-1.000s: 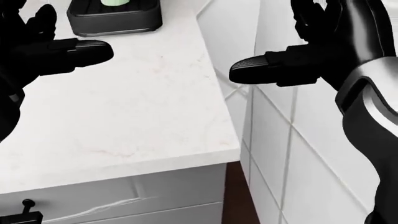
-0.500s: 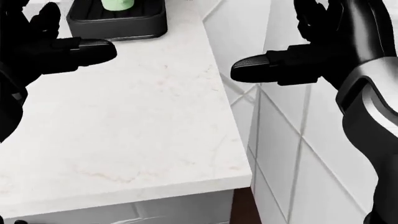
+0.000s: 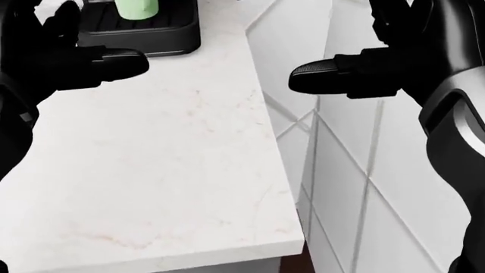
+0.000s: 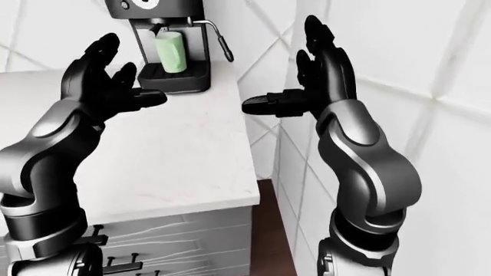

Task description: Press the button on the coffee machine to serve coffee.

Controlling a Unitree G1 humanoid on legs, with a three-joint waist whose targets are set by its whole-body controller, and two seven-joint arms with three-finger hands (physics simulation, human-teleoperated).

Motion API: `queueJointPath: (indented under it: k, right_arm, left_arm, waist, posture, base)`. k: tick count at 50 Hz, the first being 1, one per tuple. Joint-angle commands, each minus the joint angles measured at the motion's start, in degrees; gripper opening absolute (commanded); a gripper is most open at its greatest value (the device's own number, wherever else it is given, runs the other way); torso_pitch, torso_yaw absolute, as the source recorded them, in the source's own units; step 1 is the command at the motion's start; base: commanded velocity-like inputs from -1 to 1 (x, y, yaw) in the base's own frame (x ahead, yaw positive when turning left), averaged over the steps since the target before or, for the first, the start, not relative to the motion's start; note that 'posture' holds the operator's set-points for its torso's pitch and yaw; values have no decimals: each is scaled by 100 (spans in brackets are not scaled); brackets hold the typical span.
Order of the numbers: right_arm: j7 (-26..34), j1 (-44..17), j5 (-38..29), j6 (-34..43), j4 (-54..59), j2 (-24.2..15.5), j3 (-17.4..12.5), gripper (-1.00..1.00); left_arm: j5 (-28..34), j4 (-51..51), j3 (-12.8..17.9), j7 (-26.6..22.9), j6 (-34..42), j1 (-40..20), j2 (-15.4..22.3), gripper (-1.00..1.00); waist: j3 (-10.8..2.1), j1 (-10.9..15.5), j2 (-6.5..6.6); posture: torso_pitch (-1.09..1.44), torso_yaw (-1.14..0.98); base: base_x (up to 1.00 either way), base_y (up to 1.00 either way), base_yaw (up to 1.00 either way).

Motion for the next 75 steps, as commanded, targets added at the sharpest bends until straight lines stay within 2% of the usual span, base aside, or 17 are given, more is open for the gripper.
queueJointPath:
  k: [1, 8, 17, 18, 22, 29, 30, 33, 40, 43, 44, 46, 51, 54, 60, 68, 75]
  right_arm:
    - [4, -163, 12, -187, -109, -49, -35, 100]
    - [-1, -171, 6, -195, -96, -76, -11, 100]
    - [-11, -173, -35, -206, -107, -62, -14, 100]
    - [-10, -175, -32, -213, -109, -60, -14, 100]
    - [-36, -201, -19, -175, -182, -49, 12, 100]
    - [-21, -223, -3, -168, -219, -41, 5, 100]
    - [-27, -231, 5, -150, -235, -40, 5, 100]
    - [-34, -234, 12, -141, -248, -45, 1, 100]
    - [-30, -233, -27, -166, -210, -76, 48, 100]
    - [-7, -241, -70, -146, -214, -59, 53, 100]
    - [-5, -245, -76, -135, -223, -54, 47, 100]
    - [-3, -247, -91, -144, -223, -49, 27, 100]
    - [25, -198, -151, -157, -176, -68, 71, 100]
    - [17, -247, -170, -191, -147, 7, 26, 100]
    - [-12, -235, -162, -170, -179, -38, 24, 100]
    - [-4, -243, -196, -173, -142, -43, 26, 100]
    - [39, -233, -215, -215, -116, -50, 30, 100]
  left_arm:
    - [14, -140, 66, 1, -193, -185, 66, 100]
    - [13, -136, 67, 0, -183, -197, 66, 100]
    - [12, -138, 72, -5, -196, -177, 74, 100]
    - [14, -128, 76, -4, -204, -181, 76, 100]
    - [58, -106, 87, 43, -240, -202, 86, 100]
    - [136, -64, 146, 244, -514, -308, 136, 100]
    - [153, -69, 154, 288, -556, -328, 155, 100]
    - [129, -92, 193, 421, -646, -362, 176, 100]
    - [204, -57, 148, 575, -780, -382, 275, 100]
    - [265, -133, 167, 646, -781, -437, 296, 100]
    - [260, -145, 176, 663, -771, -448, 296, 100]
    - [262, -193, 138, 663, -698, -429, 296, 100]
    - [301, -248, 116, 588, -547, -410, 270, 100]
    - [327, -230, 126, 561, -550, -402, 252, 100]
    - [336, -265, 136, 571, -482, -398, 232, 100]
    - [378, -211, 128, 557, -488, -371, 215, 100]
    - [392, -96, 138, 529, -573, -343, 191, 100]
  waist:
    - [-119, 7, -1]
    - [6, 41, -92]
    - [-33, -1, -44]
    - [-157, -7, -23]
    - [113, -17, 3]
    - [152, 10, -318]
    - [113, -28, -198]
    - [83, -3, -318]
    - [154, -103, 34]
    - [-131, -164, 367]
    - [108, -178, 277]
    - [81, -111, 423]
    - [184, -79, 114]
    - [-246, -90, -217]
    - [-87, -123, 170]
    - [-188, -33, -26]
    - [-274, 0, 54]
  posture:
    - [0, 0]
    - [0, 0]
    - [0, 0]
    - [0, 0]
    - [0, 0]
    - [0, 0]
    - [0, 0]
    - [0, 0]
    - [0, 0]
    - [0, 0]
    - [0, 0]
    - [-1, 0]
    - [-2, 0]
    - [-3, 0]
    - [-4, 0]
    - [-7, 0]
    - [-8, 0]
  base:
    - [0, 0, 23]
    - [0, 0, 18]
    - [0, 0, 0]
    - [13, 0, 0]
    - [29, 0, 0]
    - [43, 0, 0]
    - [45, 0, 0]
    - [45, 2, 0]
    - [44, 1, 0]
    - [2, 0, 0]
    - [0, 0, 0]
    - [0, 0, 0]
    - [0, 0, 0]
    - [-42, 0, 0]
    - [-10, 0, 0]
    - [0, 0, 0]
    - [0, 0, 0]
